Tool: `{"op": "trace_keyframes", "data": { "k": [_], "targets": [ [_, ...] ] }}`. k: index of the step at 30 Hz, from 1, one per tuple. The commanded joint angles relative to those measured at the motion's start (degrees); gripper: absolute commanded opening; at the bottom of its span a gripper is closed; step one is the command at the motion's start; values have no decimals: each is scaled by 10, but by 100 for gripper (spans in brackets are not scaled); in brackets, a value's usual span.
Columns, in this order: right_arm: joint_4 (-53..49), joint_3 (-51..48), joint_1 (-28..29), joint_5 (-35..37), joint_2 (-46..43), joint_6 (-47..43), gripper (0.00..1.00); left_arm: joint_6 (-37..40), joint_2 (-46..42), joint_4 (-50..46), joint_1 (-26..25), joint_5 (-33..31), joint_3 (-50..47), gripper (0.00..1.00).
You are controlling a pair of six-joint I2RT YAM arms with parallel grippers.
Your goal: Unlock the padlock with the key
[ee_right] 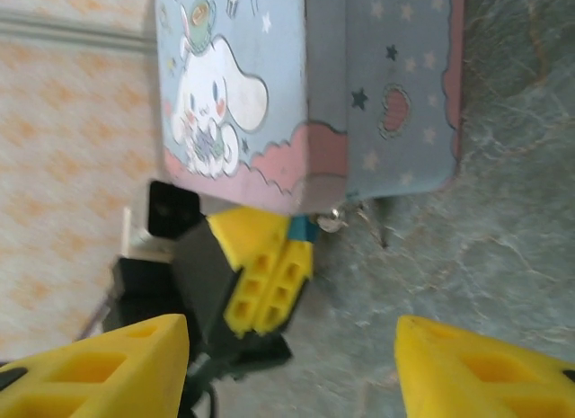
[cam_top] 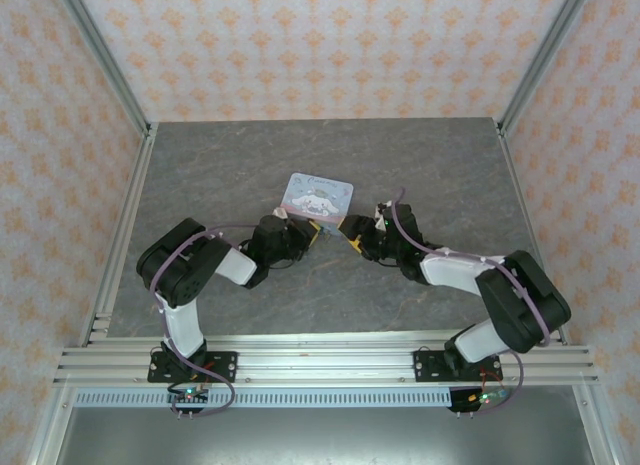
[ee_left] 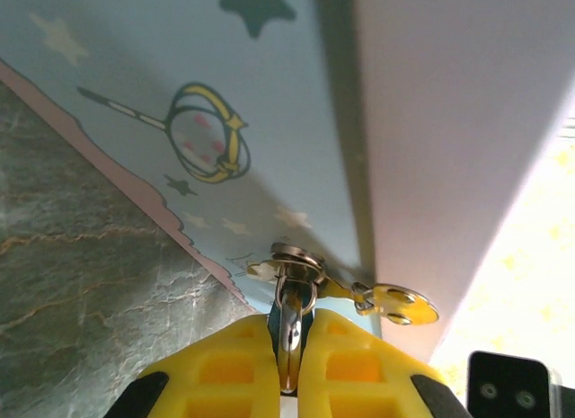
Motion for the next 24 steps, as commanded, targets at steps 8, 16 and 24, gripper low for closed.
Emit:
{"op": "trace_keyframes", "data": {
  "k": [8,16,24],
  "targets": [
    [-244,121,45,72,-1,-302,40,-1,-50,-103,6,73,51,0],
    [-309,185,86,129,35,-404,36,7,-93,-200,6,101,82,0],
    [-321,199,92,201,48,-437,37,13,-102,-233,6,115,97,0]
  ]
}}
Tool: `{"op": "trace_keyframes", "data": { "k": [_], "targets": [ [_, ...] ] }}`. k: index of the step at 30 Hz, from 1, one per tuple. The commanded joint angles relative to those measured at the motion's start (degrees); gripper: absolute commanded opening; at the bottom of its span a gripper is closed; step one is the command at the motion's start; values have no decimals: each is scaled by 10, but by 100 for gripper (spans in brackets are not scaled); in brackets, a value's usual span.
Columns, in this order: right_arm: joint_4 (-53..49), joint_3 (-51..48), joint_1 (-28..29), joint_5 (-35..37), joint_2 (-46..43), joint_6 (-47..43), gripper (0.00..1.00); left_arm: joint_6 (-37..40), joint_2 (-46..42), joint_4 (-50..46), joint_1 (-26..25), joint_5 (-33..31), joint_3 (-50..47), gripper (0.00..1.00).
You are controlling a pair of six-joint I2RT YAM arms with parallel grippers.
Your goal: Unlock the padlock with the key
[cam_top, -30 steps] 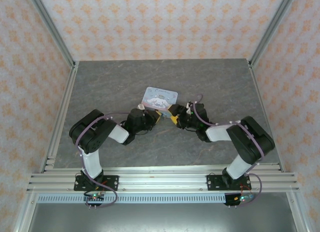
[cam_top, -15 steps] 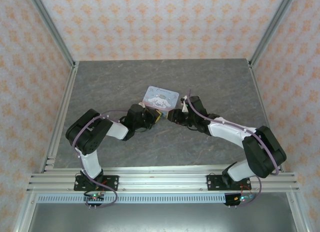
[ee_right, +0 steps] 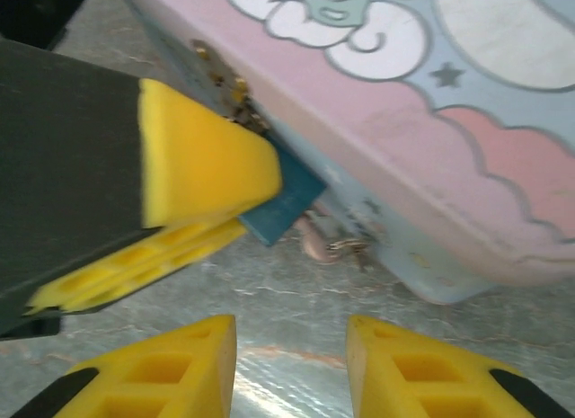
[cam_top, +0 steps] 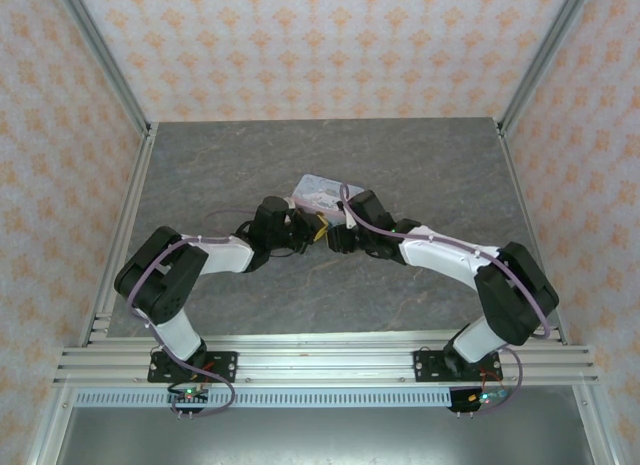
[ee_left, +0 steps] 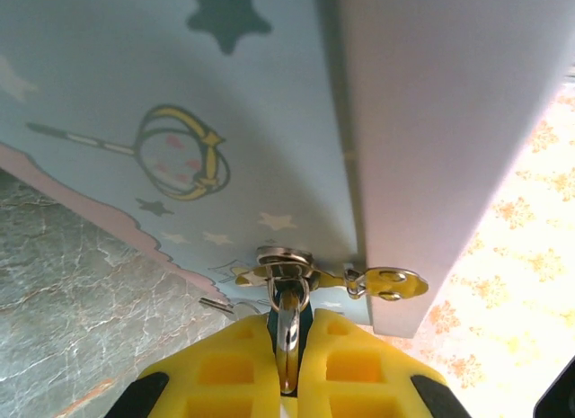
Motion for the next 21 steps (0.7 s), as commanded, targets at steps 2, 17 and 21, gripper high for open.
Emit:
{"op": "trace_keyframes", "data": {
  "k": [2,17,21],
  "targets": [
    [-20,18,1,62,3,-38,37,11,-16,-18,2,22,16,0],
    [-45,57,10,49,38,-81,37,12,-13,-23,2,28,27,0],
    [-44,65,12,60,46,-83,36,13,-14,-24,2,29,29,0]
  ]
}}
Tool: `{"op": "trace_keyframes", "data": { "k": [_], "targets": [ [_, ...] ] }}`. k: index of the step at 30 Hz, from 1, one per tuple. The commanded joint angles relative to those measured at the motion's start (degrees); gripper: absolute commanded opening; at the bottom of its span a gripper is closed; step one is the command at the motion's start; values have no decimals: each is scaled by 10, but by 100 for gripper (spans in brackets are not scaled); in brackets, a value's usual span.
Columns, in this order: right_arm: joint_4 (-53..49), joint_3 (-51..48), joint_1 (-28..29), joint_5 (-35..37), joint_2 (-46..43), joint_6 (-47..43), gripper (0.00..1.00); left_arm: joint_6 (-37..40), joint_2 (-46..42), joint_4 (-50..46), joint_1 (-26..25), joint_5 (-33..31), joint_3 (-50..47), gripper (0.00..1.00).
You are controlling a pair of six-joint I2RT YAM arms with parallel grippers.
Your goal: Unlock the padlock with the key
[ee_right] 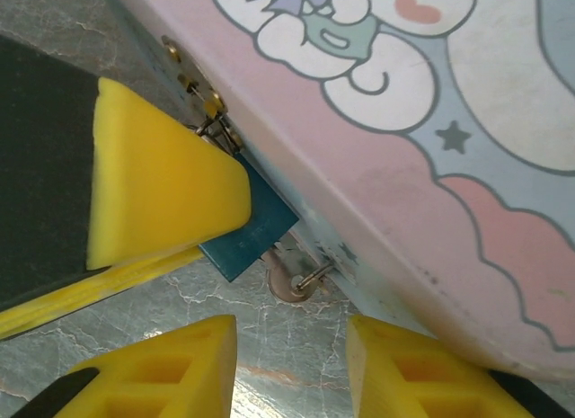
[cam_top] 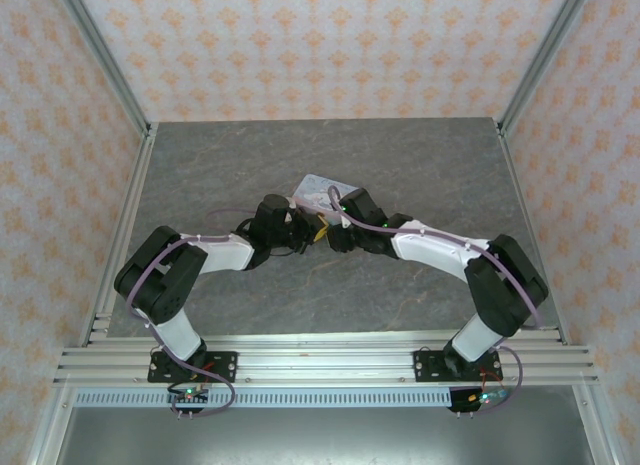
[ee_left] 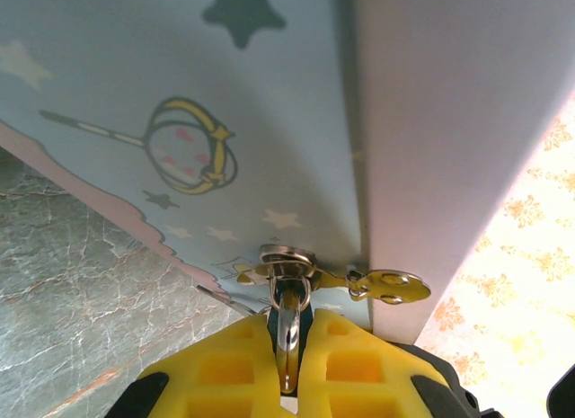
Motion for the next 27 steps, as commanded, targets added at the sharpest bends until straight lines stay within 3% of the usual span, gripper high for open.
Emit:
{"op": "trace_keyframes", "data": {
  "k": [1,16,27],
  "targets": [
    [-6,26,3,22,9,-15,36,13,-14,1,0,17,17,0],
    [-7,73,9,46,43,-11,27,12,-11,6,-2,25,13,0],
    [-6,90,22,96,55,1,27,11,-4,13,-4,27,11,0]
  ]
}}
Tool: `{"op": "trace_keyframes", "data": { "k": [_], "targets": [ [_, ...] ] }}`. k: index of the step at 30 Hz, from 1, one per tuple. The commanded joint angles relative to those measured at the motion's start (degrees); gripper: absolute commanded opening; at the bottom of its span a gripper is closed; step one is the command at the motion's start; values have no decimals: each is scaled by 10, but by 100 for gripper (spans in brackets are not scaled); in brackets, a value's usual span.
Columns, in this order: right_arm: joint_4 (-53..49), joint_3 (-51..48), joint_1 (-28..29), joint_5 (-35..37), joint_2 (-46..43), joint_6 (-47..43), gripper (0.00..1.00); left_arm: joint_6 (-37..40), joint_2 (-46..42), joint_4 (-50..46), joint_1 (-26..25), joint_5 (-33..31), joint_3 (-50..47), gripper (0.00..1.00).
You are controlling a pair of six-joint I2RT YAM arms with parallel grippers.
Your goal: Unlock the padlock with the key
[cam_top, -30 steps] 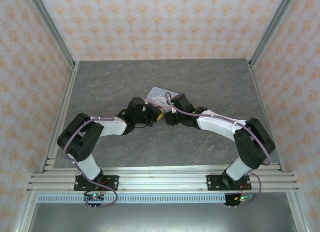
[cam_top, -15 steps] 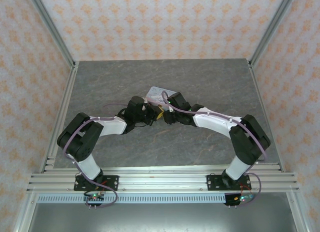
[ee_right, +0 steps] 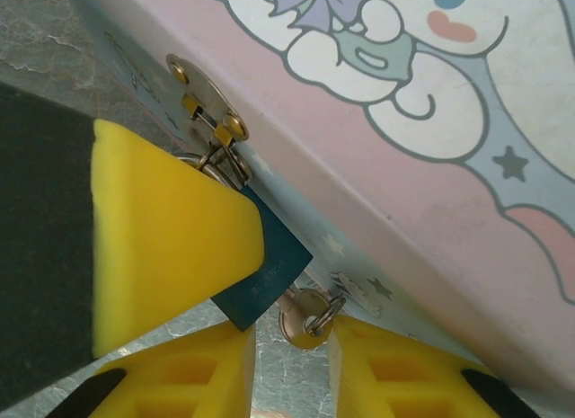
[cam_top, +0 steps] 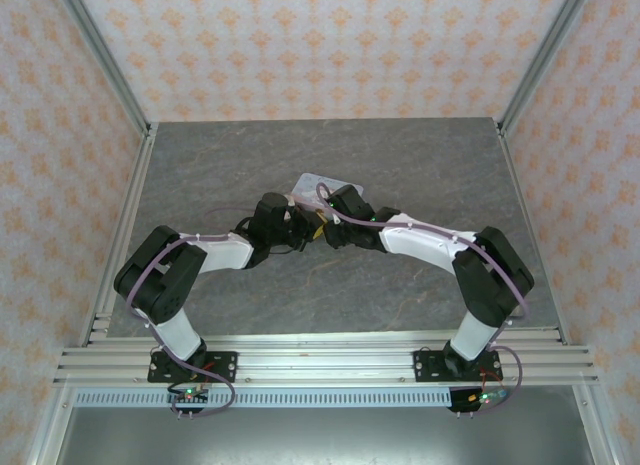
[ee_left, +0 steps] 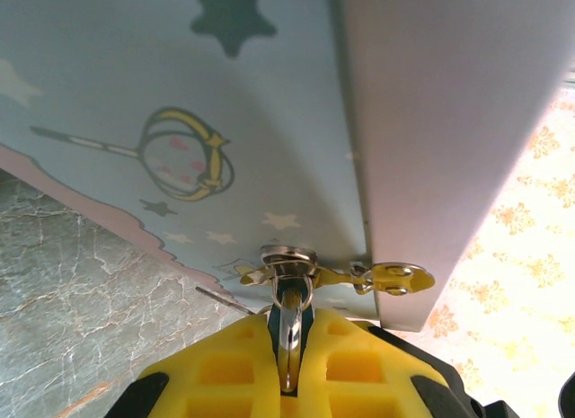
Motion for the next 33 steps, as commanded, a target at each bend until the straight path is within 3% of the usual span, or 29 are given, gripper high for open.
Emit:
{"op": "trace_keyframes", "data": {
  "k": [1,5,10,14,18,19,21,24,33],
  "targets": [
    [26,28,3,53,9,2,26,11,-5,9,-8,31,7,0],
    [23,27,4,92,9,7,22,11,-7,11,-8,32,3,0],
    [23,37,3,95,7,18,10,12,-6,12,-8,32,0,0],
    [32,42,2,49,2,33,2,15,-7,11,-8,32,-3,0],
    [60,32,-15,-67,-7,66,1,19,-6,8,-8,32,-7,0],
    [63,30,-16,-91,-8,70,5,20,-4,9,-8,32,-8,0],
    [68,21,-17,-128,-14,79,24,24,-2,8,-8,29,-10,0],
    [90,-12,-22,-145,-38,108,42,40,0,-3,-8,23,-10,0],
    [206,-131,-31,-134,-87,247,56,118,1,-81,-12,3,-12,0]
  ]
}}
